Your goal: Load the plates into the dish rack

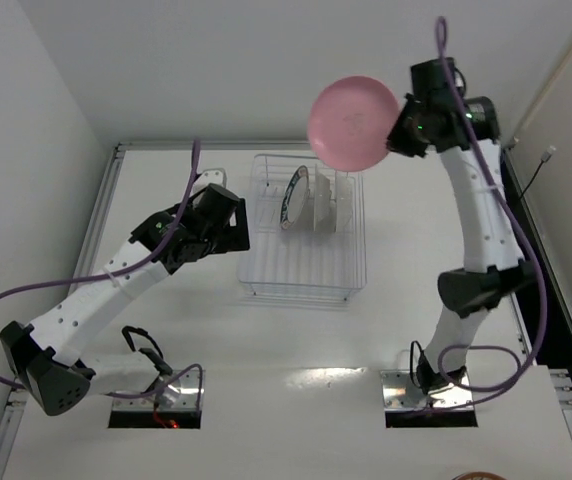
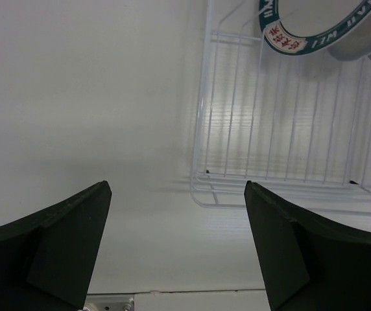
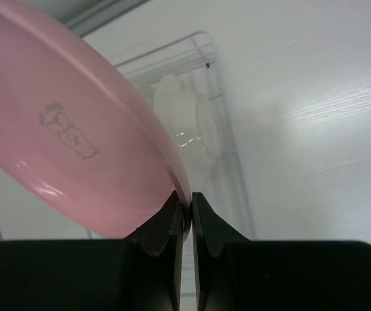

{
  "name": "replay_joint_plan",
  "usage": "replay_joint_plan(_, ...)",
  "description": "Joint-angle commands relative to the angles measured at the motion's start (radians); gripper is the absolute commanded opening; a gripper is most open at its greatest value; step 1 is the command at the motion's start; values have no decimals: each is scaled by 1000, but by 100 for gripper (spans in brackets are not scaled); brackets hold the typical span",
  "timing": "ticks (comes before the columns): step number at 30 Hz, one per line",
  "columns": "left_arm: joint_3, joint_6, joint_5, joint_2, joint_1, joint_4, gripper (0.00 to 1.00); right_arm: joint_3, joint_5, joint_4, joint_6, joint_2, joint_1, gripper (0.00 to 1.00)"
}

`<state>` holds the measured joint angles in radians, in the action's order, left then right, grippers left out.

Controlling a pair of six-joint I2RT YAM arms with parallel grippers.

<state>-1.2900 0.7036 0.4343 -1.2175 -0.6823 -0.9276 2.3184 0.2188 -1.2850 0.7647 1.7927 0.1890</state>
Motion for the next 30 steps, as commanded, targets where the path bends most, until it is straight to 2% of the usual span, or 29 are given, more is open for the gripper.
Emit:
replay_joint_plan(1,-37,-30,99,36,-11,-10,82,91,36,-128,53,124,93,0)
replay_joint_plan(8,-25,-30,172,110,-11,-57,82,131,99,-109,73,260,204,0)
replay_joint_plan(16,50,-39,147,203,-11,-57,82,141,235,-99,130,355,319,0)
replay_joint_plan(24,104,-12,95,301,-11,-57,82,131,376,-99,229,445,383,0)
replay_joint_plan(30,115,-3,106,363,-11,-125,82,131,499,-80,318,455,425,0)
